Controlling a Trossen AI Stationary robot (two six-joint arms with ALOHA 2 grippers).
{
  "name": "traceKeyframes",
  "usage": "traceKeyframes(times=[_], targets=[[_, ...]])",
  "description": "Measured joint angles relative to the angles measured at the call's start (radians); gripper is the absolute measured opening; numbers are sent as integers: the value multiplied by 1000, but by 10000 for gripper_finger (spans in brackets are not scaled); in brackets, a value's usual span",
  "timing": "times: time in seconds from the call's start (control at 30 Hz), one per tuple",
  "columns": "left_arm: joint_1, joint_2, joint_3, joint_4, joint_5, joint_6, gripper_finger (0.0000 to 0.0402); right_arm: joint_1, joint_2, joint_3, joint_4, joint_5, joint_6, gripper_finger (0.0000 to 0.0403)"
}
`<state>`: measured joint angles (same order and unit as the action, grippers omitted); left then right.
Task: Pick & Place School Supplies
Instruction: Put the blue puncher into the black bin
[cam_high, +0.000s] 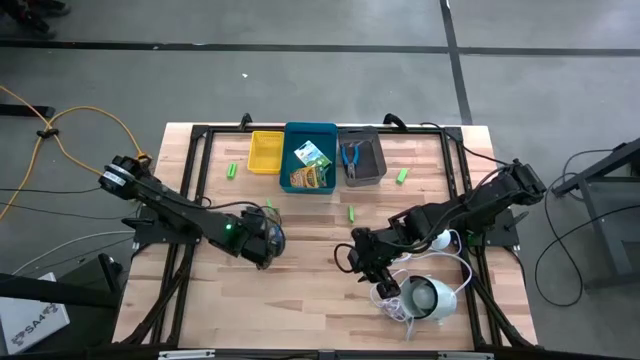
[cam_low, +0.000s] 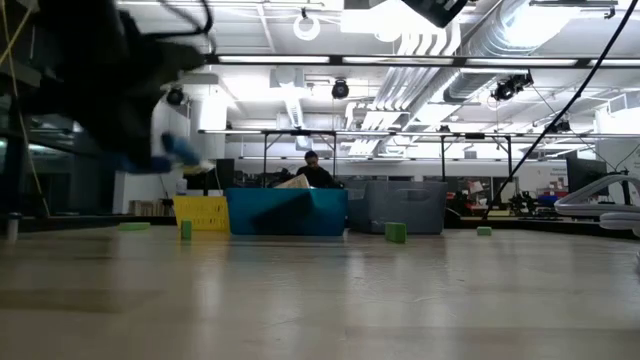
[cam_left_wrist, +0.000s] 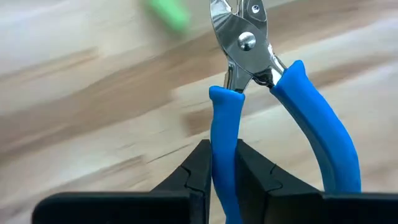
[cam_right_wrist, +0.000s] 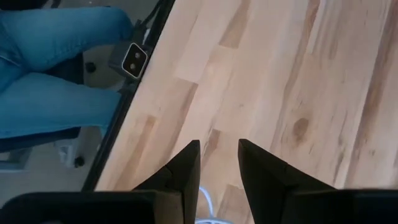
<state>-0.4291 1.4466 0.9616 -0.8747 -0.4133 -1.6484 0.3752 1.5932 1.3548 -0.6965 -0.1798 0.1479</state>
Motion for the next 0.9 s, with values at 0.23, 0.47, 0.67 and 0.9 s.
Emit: traceKeyframes(times=[0.23, 0.47, 0.67, 0.9], targets=[[-18, -36, 1, 357, -154, 360, 39, 20, 0, 0, 99, -2, -101, 100], [-25, -36, 1, 592, -350, 686, 39, 24, 0, 0, 233, 17, -21, 100], [-79, -36, 1, 708, -607, 948, 39, 24, 0, 0, 298, 135, 28, 100], [-148, -36, 1, 942, -710, 1266, 39, 24, 0, 0, 462, 183, -27, 100]])
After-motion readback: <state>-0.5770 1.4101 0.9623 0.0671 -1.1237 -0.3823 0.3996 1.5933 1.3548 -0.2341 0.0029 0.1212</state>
